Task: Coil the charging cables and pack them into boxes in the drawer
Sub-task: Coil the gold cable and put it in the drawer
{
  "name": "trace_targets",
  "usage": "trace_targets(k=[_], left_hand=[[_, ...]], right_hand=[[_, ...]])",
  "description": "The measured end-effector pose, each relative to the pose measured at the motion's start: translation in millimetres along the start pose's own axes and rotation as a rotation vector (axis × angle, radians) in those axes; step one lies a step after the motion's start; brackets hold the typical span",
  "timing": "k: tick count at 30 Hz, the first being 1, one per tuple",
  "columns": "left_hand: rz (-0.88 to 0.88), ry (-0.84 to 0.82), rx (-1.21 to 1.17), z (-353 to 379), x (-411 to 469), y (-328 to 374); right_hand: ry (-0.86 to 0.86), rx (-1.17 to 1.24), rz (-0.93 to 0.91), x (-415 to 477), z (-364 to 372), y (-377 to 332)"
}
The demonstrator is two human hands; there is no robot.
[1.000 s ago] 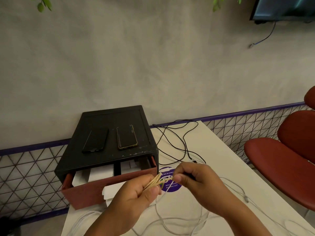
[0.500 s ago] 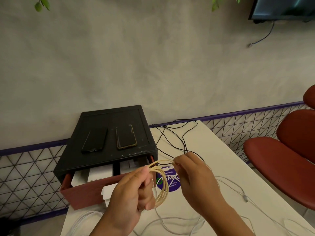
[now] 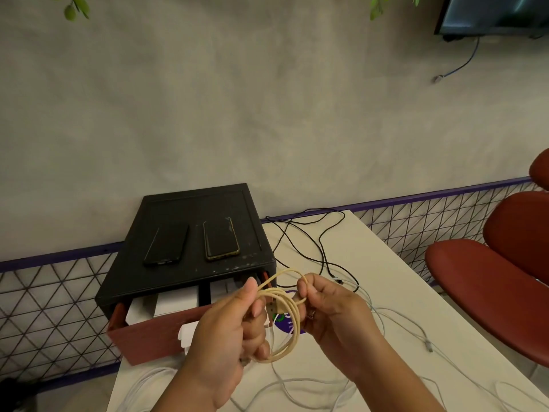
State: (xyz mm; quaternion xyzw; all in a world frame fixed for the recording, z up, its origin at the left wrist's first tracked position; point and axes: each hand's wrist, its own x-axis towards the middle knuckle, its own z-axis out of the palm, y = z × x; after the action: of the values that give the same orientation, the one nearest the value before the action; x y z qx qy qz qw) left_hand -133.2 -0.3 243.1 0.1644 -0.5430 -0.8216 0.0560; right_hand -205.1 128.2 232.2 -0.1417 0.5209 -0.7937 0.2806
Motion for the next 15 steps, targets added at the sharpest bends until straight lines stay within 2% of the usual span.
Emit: trace_targets(k=[4,8,11,15], left_hand=[[0.053,0.067,0.067,1,2,0],[0.097,0.062,0.116,6,1,-2],[0.138,0.135,0.149,6,4,-4],[0.179,0.243,0.231,5,10,-12]], right_hand=[[-0.045,0.125,0.06,1,-1,4],[-0.057,0.048,0.134,2,1,19],[-0.073,-0.007,0.184,-2,6,23],[-0.047,0.064,0.267,-5,10,24]])
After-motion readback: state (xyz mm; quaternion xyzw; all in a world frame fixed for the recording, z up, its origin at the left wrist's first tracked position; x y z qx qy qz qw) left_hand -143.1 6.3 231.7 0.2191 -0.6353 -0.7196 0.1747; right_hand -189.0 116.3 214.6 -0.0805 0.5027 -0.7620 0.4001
